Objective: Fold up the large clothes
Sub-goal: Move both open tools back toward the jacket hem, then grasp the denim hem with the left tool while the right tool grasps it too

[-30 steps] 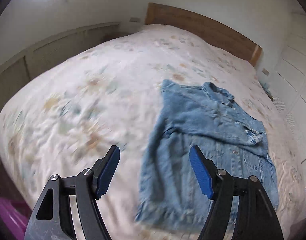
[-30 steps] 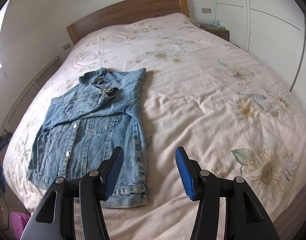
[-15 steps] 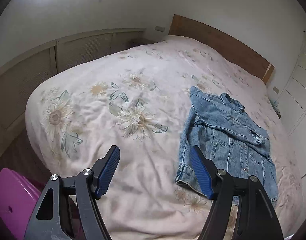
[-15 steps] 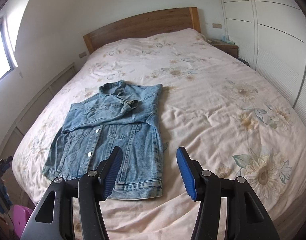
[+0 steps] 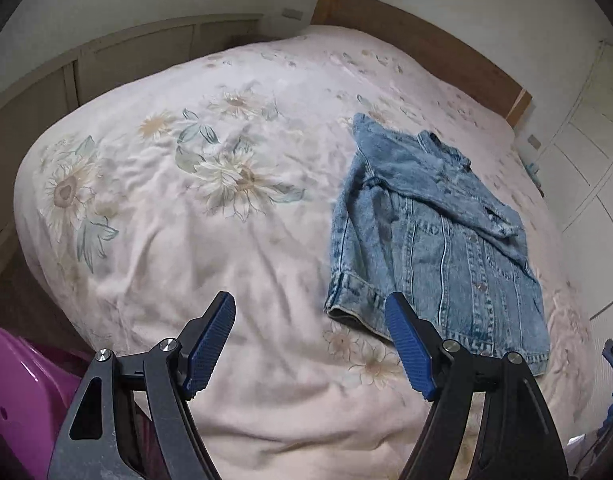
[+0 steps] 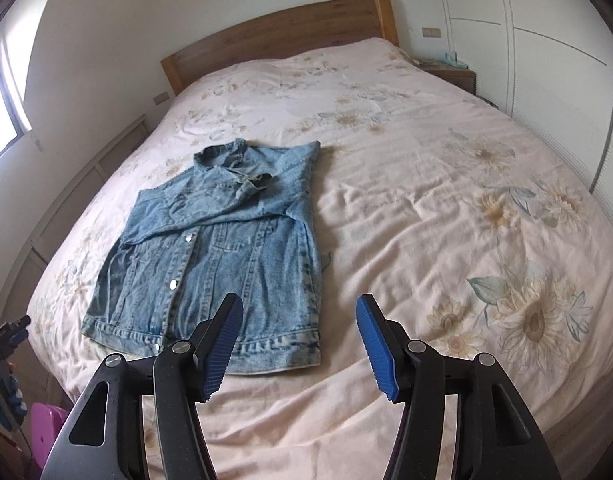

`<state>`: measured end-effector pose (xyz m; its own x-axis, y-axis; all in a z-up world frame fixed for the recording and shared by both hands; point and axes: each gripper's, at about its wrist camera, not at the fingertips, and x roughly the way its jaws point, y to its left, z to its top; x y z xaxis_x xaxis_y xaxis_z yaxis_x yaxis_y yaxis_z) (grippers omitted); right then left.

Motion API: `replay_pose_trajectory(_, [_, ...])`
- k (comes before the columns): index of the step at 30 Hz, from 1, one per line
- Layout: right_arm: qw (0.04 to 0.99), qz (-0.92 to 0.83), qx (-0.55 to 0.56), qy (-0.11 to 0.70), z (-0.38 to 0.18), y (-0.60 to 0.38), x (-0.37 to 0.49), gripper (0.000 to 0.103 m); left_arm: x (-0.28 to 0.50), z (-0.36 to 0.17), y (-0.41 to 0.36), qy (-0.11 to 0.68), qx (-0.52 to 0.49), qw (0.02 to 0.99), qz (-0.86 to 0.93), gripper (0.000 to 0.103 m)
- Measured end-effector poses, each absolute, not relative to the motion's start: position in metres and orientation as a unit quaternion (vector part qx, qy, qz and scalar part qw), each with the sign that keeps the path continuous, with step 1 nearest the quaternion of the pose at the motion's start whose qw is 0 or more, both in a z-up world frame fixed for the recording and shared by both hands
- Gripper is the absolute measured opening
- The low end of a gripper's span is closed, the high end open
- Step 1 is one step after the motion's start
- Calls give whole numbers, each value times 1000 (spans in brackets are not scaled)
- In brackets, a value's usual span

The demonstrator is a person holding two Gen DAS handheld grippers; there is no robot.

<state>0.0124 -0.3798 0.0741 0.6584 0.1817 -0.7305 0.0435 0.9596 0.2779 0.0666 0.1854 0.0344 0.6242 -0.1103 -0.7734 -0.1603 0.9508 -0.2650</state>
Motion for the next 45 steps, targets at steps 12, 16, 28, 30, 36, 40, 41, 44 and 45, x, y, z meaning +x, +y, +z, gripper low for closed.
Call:
replay_pose_trajectory(12, [849, 56, 167, 498, -12, -380, 48, 61, 120, -25, 176, 498, -169, 850, 0, 72])
replay_pose_trajectory(16, [828, 68, 183, 525, -42, -377, 66, 61, 145, -32, 170, 503, -173, 846, -22, 72])
replay_pose_trajectory(28, [798, 105, 173, 567, -88, -364, 108, 66, 183, -74, 144, 547, -179, 814, -84, 72])
replay_pose_trajectory(30, [795, 110, 178, 569, -92, -364, 110, 67, 183, -76, 144, 547, -183, 811, -95, 72])
replay_pose_trajectory(36, [782, 137, 199, 575, -98, -370, 115, 71, 177, -81, 163, 538, -276, 779, -167, 72])
replay_pose_trajectory(40, [771, 157, 215, 579, -100, -370, 115, 72, 170, -86, 154, 534, -299, 764, -202, 72])
replay_pose_trajectory(41, [769, 162, 217, 579, -100, -369, 115, 72, 169, -86, 153, 532, -305, 764, -202, 72])
replay_pose_trajectory(44, [762, 182, 222, 581, -99, -364, 112, 72, 168, -85, 157, 521, -327, 763, -198, 71])
replay_pose_trajectory(45, [762, 186, 218, 581, -98, -361, 111, 72, 170, -85, 157, 518, -334, 763, -196, 71])
